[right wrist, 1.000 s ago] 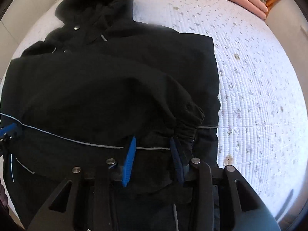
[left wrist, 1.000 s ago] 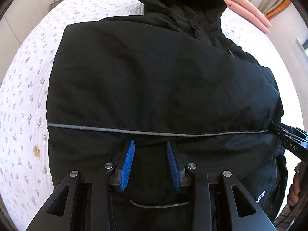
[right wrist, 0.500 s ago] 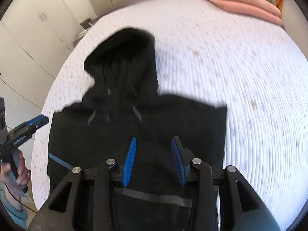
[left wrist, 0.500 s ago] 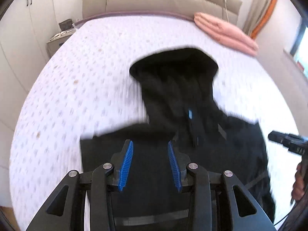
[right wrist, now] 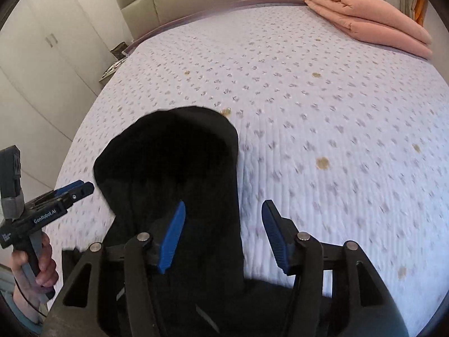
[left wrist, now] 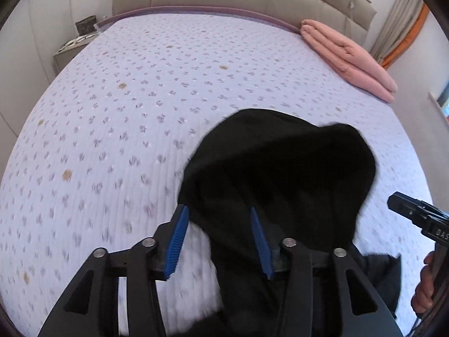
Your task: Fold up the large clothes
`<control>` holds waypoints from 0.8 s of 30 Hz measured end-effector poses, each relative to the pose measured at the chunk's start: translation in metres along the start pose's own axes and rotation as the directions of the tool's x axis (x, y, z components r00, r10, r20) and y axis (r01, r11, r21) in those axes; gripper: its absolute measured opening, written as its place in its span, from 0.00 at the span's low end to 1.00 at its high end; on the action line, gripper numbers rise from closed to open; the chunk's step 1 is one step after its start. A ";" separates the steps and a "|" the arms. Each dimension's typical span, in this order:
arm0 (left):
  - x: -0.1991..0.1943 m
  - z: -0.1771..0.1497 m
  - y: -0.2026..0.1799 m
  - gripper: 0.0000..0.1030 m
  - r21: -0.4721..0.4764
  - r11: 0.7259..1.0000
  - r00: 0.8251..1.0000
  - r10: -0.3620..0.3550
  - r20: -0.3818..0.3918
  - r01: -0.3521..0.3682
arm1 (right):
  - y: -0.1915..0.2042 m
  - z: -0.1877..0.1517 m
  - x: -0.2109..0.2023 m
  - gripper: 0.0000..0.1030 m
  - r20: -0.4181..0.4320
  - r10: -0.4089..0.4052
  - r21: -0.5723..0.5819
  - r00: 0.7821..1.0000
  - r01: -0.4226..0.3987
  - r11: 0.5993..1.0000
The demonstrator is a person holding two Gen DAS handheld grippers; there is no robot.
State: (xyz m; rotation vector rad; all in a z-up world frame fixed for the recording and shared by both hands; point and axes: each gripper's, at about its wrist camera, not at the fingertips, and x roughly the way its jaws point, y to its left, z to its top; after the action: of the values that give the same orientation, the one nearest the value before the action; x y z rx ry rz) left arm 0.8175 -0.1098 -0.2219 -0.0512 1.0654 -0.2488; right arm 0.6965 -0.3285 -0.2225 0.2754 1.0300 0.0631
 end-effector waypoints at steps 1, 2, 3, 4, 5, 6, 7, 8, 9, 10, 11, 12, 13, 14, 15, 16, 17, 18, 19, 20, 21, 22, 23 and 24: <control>0.006 0.001 0.004 0.48 -0.010 1.000 1.000 0.006 -0.006 -0.006 | 0.003 0.007 0.010 0.61 0.000 -0.009 0.000 1.000 0.009 1.000; 0.014 0.004 0.008 0.48 -0.019 1.000 1.000 0.010 -0.013 -0.011 | 0.004 0.013 0.021 0.62 -0.001 -0.029 0.004 1.000 0.029 1.000; 0.023 0.007 0.012 0.47 -0.028 1.000 1.000 0.011 -0.019 -0.012 | 0.003 0.017 0.029 0.62 -0.005 -0.041 0.011 0.999 0.041 0.999; 0.029 0.008 0.016 0.47 -0.036 0.999 1.000 0.003 -0.025 -0.004 | 0.001 0.020 0.035 0.62 -0.011 -0.039 0.018 0.999 0.039 0.999; 0.036 0.010 0.018 0.47 -0.045 0.999 0.999 -0.007 -0.037 0.005 | -0.001 0.023 0.046 0.62 -0.024 -0.037 0.029 0.999 0.038 0.999; 0.045 0.011 0.021 0.46 -0.062 0.998 0.999 -0.019 -0.047 0.016 | -0.002 0.024 0.057 0.62 -0.036 -0.041 0.037 0.999 0.042 0.998; 0.050 0.010 0.023 0.40 -0.068 0.997 0.998 -0.031 -0.054 0.027 | -0.003 0.026 0.064 0.60 -0.046 -0.043 0.039 0.998 0.045 0.998; 0.054 0.009 0.023 0.37 -0.070 0.997 0.997 -0.043 -0.066 0.038 | -0.003 0.026 0.071 0.55 -0.056 -0.037 0.037 0.998 0.039 0.999; 0.057 0.007 0.023 0.37 -0.072 0.997 0.996 -0.048 -0.072 0.042 | -0.003 0.025 0.075 0.49 -0.062 -0.030 0.034 0.998 0.032 0.999; 0.056 0.004 0.023 0.37 -0.070 0.996 0.996 -0.060 -0.060 0.056 | -0.002 0.024 0.079 0.31 -0.063 -0.025 0.026 0.998 0.027 0.999; 0.053 0.002 0.024 0.41 -0.070 0.995 0.996 -0.076 -0.050 0.073 | 0.000 0.023 0.081 0.19 -0.058 -0.028 0.008 0.998 0.028 1.000; 0.049 0.000 0.025 0.44 -0.077 0.992 0.994 -0.105 -0.039 0.102 | 0.002 0.022 0.081 0.16 -0.051 -0.039 -0.008 0.998 0.039 0.999; 0.051 -0.001 0.028 0.52 -0.087 0.988 0.991 -0.130 -0.036 0.127 | 0.002 0.021 0.081 0.12 -0.043 -0.044 -0.017 0.998 0.044 0.999; 0.050 -0.003 0.029 0.54 -0.092 0.987 0.990 -0.136 -0.023 0.133 | 0.003 0.019 0.078 0.11 -0.030 -0.043 -0.023 0.999 0.042 0.999; 0.050 -0.004 0.029 0.54 -0.087 0.990 0.994 -0.112 -0.016 0.110 | 0.003 0.017 0.074 0.10 -0.017 -0.039 -0.024 0.999 0.039 0.999; 0.054 -0.003 0.026 0.53 -0.075 0.993 0.995 -0.095 -0.028 0.092 | 0.003 0.016 0.071 0.10 -0.008 -0.037 -0.024 0.999 0.037 0.999; 0.057 -0.003 0.025 0.45 -0.065 0.995 0.996 -0.081 -0.039 0.079 | 0.002 0.016 0.065 0.09 0.008 -0.035 -0.028 0.999 0.036 0.999; 0.057 -0.003 0.025 0.33 -0.063 0.996 0.998 -0.059 -0.027 0.057 | 0.001 0.014 0.059 0.08 0.021 -0.035 -0.028 0.999 0.036 0.999; 0.054 -0.002 0.027 0.16 -0.069 0.997 0.999 -0.041 -0.018 0.040 | 0.000 0.013 0.050 0.07 0.040 -0.032 -0.022 0.999 0.033 0.999; 0.048 -0.002 0.035 0.15 -0.103 0.991 0.997 -0.082 0.005 0.082 | -0.003 0.011 0.041 0.07 0.061 -0.029 -0.013 0.998 0.029 0.999; 0.039 -0.003 0.045 0.14 -0.150 0.978 0.990 -0.137 0.044 0.143 | -0.008 0.007 0.028 0.06 0.089 -0.026 0.002 0.996 0.026 1.000; 0.033 -0.004 0.054 0.13 -0.180 0.967 0.983 -0.171 0.069 0.181 | -0.012 0.004 0.020 0.06 0.104 -0.024 0.012 0.994 0.023 1.000; 0.030 -0.007 0.062 0.13 -0.205 0.955 0.976 -0.202 0.083 0.215 | -0.020 -0.002 0.014 0.06 0.112 -0.027 0.028 0.993 0.024 0.999; 0.031 -0.010 0.068 0.13 -0.227 0.944 0.970 -0.227 0.082 0.240 | -0.025 -0.006 0.014 0.06 0.104 -0.026 0.037 0.994 0.022 0.999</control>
State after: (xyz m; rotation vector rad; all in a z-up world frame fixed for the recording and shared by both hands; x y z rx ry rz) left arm 0.8353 -0.0496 -0.2641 -0.3981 1.0302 -0.3327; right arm 0.6970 -0.3490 -0.2439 0.2954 0.9310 0.0083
